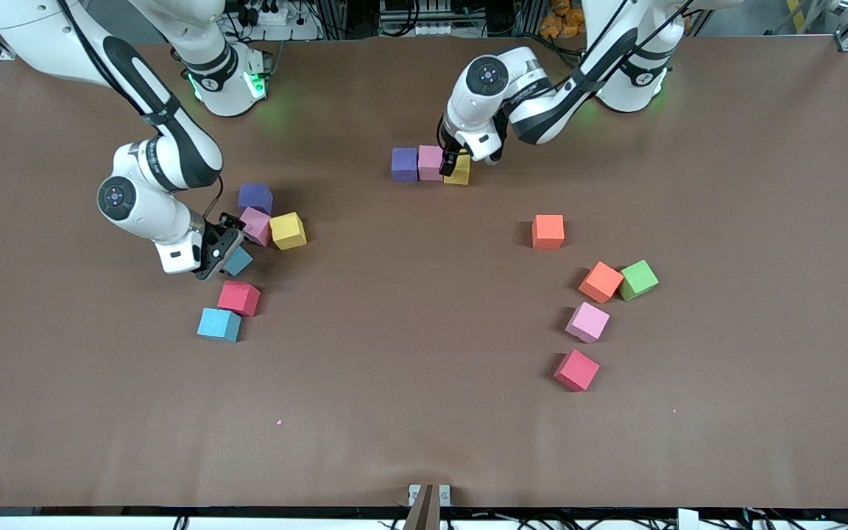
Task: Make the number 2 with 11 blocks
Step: 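Move the blue cube with the right gripper while the left gripper reaches orange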
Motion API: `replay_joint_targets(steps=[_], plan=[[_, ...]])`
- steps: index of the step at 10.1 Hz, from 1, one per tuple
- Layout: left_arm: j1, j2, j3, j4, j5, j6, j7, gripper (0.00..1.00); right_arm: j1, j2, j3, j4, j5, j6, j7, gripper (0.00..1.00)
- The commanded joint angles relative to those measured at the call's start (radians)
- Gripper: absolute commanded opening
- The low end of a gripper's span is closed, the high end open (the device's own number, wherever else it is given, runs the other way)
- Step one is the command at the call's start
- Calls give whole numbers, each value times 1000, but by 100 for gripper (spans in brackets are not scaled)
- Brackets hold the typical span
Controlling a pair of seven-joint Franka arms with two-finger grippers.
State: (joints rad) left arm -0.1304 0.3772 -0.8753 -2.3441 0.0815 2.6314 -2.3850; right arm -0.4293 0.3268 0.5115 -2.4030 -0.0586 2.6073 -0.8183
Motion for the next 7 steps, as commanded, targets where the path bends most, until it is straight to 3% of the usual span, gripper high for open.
replay_joint_targets(steps=[1,2,4,5,7], plan=[[44,-60,-22,20,-9,-48,58,100,-20,-9,7,-15,10,11,5,74],[61,-61,-19,43,-9,-66,87,100,-22,-15,9,-11,10,2,7,53],[119,-61,-11,122,-11,-163,250,100,-14,-96,10,37,8,-65,8,35],[141,-61,4,164,-9,-204,368,100,-6,-116,16,97,11,-157,11,34],[149,-60,100,271,-9,-304,588,100,47,-117,19,212,34,-297,74,33]])
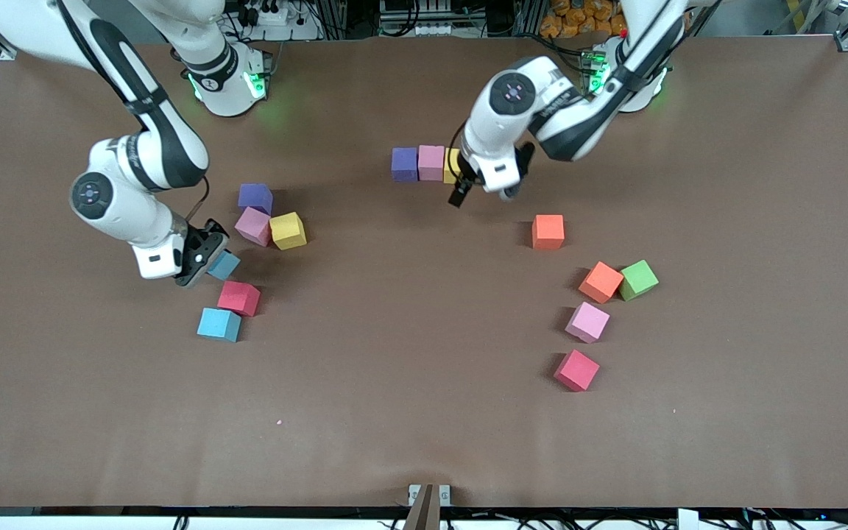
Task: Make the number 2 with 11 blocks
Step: 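Move the blue cube with the right gripper while the left gripper reaches orange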
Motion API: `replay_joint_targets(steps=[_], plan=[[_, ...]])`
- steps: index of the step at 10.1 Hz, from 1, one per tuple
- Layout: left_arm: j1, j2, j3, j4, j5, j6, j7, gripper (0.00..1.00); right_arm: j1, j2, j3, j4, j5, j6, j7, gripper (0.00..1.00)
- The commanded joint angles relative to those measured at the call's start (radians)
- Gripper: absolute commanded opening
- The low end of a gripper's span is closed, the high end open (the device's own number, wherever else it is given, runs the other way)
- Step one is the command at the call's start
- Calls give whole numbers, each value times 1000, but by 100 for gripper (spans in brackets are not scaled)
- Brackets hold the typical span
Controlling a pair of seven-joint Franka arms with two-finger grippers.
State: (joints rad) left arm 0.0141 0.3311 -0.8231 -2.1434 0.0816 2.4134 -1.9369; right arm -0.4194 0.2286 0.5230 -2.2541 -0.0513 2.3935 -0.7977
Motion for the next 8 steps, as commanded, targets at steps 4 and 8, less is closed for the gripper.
replay_joint_targets(steps=[4,8], plan=[[18,-27,172,126,-2,-230,788,100,331,-2,5,126,183,-59,514,33],[30,-15,298,161,157,-241,1248,100,609,37,0,140,165,77,1183,34]])
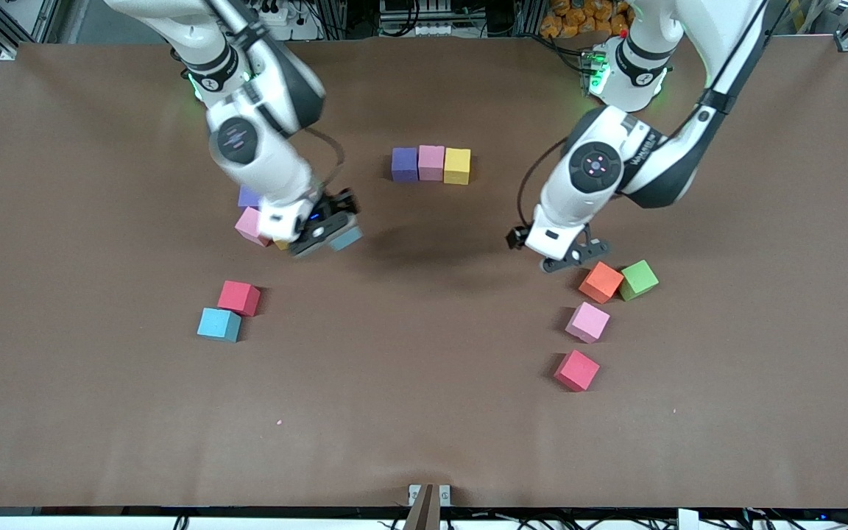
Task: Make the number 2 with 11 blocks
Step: 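Move the blue cube with the right gripper while the left gripper reaches orange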
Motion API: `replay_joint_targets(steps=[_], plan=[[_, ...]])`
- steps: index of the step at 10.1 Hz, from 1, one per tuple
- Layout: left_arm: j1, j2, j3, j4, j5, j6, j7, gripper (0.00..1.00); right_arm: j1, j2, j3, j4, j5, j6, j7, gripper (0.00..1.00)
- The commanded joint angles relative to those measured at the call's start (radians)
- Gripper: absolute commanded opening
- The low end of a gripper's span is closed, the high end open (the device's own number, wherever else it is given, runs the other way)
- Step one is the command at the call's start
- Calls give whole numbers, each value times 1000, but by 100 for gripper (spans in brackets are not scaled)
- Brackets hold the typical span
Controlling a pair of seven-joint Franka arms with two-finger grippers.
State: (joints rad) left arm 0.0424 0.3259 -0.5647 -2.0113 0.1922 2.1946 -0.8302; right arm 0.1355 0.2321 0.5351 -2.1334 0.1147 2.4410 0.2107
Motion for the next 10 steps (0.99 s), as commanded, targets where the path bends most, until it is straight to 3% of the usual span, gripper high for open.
replay_joint_targets(steps=[1,3,5,6,8,10], plan=[[2,4,75,55,50,-23,266,100,88,56,-12,18,-1,79,276,34],[2,31,117,92,49,-18,440,100,215,131,-48,55,-33,128,489,33],[2,19,117,59,33,-24,415,100,405,221,-182,188,-155,109,710,33],[2,-4,115,17,32,-24,386,100,483,272,-237,257,-224,68,787,33],[2,-49,103,-106,-15,34,365,100,606,367,-305,431,-254,-128,841,33],[1,-74,59,-207,-56,126,254,100,653,406,-322,455,-253,-129,901,33]])
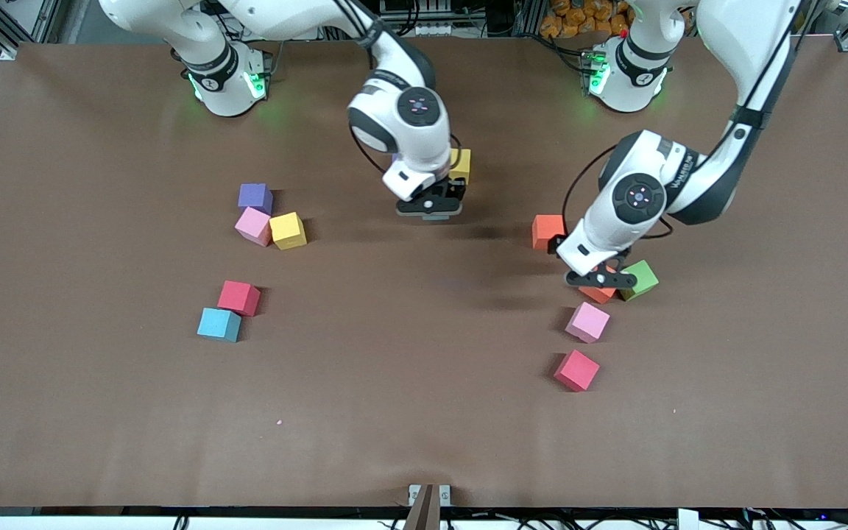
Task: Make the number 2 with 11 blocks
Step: 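Move the blue cube with the right gripper while the left gripper reaches orange, then place the blue cube with the right gripper while the left gripper grasps orange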
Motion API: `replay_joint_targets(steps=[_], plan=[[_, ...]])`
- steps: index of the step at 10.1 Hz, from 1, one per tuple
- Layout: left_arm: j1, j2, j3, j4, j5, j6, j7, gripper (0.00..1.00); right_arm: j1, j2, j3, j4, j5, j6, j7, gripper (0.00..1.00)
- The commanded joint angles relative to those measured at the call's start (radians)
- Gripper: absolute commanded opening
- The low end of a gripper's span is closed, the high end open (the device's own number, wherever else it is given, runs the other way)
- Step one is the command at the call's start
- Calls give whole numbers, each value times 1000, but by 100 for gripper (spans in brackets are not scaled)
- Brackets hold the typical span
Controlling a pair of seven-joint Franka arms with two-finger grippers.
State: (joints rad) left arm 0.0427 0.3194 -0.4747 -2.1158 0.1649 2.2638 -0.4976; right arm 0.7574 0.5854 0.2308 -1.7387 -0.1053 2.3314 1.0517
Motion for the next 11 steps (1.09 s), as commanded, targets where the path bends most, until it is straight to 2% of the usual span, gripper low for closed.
replay_joint_targets(steps=[1,6,11], plan=[[0,-68,-56,-122,-28,72,-144,100,51,65,-18,60,-30,8,77,33],[-1,-50,-73,-200,-21,173,-156,100,98,80,-19,53,-27,32,140,33],[-1,-23,-73,-213,-5,187,-154,100,109,93,-18,39,-33,46,146,33]])
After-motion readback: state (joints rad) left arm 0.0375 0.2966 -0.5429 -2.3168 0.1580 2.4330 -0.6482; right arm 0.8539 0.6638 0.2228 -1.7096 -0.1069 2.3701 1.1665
